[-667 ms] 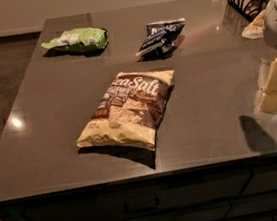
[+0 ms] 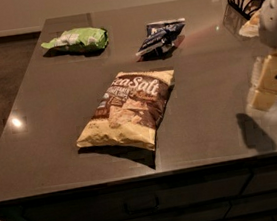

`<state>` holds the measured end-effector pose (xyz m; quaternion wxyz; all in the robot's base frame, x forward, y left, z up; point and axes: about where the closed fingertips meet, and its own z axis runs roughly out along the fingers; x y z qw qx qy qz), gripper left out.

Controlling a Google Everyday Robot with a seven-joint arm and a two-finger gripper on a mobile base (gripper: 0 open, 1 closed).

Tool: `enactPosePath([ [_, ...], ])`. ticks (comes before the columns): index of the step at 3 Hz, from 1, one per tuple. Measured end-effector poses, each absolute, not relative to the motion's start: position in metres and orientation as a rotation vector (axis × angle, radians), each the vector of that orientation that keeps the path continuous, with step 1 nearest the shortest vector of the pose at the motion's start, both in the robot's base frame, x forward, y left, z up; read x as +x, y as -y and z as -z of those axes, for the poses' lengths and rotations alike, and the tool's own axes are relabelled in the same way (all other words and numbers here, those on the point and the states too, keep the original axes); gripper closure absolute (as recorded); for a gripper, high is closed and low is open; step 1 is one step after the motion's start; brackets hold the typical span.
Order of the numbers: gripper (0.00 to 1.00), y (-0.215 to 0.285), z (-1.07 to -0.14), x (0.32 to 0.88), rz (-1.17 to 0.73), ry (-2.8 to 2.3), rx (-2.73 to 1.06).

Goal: Pick blue chip bag

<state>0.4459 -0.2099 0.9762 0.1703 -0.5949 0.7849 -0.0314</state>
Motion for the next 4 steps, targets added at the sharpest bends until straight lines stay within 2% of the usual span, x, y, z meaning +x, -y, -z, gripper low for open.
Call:
enactPosePath([
  [2,0.00,0.184,-0.964,0.499,0.041,-2.292,-1.518],
  [4,0.00,0.154,-0.944,0.586,0.002,-2.390,-1.234],
])
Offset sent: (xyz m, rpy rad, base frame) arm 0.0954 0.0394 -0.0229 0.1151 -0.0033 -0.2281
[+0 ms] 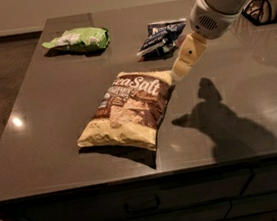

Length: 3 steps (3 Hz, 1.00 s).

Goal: Pick blue chip bag

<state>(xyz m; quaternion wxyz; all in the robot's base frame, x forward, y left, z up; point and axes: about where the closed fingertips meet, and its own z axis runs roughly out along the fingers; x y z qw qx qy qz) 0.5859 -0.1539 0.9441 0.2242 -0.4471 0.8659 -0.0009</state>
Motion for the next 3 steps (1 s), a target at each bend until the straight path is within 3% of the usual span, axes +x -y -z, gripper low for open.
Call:
enactPosePath([
  [3,0.00,0.133,-0.901,0.698,-0.020,-2.487,-0.839],
])
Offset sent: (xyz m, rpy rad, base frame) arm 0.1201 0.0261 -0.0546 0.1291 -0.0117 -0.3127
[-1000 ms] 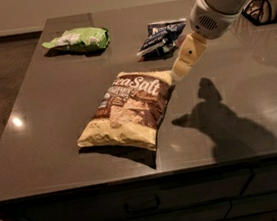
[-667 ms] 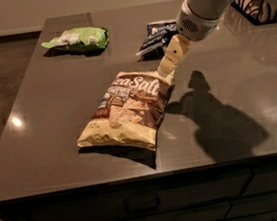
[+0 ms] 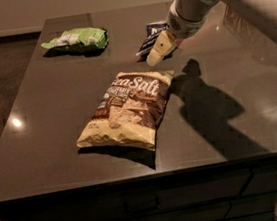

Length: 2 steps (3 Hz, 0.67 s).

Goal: Pick blue chip bag

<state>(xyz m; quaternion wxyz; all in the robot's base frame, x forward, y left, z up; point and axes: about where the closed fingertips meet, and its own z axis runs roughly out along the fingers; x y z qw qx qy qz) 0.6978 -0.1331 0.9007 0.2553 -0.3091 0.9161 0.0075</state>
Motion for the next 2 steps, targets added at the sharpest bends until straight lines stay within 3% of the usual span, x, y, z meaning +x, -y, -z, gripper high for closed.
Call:
enactPosePath([
  [2,0.00,0.137,-0.898,0.757,0.007,-2.503,-0.663],
])
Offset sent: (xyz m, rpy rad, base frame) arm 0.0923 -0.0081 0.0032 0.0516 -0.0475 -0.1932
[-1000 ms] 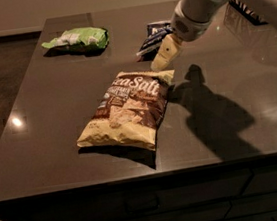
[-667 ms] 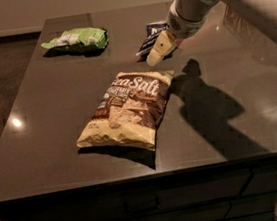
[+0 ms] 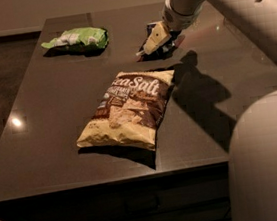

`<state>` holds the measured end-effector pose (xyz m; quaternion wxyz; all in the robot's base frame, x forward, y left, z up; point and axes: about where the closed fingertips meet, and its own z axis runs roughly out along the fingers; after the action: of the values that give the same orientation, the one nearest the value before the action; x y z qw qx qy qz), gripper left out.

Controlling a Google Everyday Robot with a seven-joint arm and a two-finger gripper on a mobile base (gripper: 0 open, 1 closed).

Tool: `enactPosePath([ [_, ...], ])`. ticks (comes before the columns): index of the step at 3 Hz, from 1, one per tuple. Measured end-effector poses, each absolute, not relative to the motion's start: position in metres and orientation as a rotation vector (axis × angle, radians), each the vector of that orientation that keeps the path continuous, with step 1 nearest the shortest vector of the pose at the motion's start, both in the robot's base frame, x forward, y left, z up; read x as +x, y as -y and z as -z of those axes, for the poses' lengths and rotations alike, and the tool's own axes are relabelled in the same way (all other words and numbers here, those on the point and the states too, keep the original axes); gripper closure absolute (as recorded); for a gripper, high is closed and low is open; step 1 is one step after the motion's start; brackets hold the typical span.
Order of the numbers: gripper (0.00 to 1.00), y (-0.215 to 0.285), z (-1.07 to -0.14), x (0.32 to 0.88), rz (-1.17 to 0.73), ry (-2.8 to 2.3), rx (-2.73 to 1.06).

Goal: Pick blue chip bag

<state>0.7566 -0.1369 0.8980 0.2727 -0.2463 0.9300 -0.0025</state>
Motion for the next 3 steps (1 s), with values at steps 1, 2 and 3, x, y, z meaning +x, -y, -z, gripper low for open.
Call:
enactPosePath([
  [1,0.00,0.135,-0.893,0.774,-0.010,-2.518,-0.619],
  [2,0.00,0.130,-0.885,0.786,-0.040,-2.534,-0.599],
  [3,0.00,0.125,-0.881,0.795,-0.062,-2.544,-0.591],
])
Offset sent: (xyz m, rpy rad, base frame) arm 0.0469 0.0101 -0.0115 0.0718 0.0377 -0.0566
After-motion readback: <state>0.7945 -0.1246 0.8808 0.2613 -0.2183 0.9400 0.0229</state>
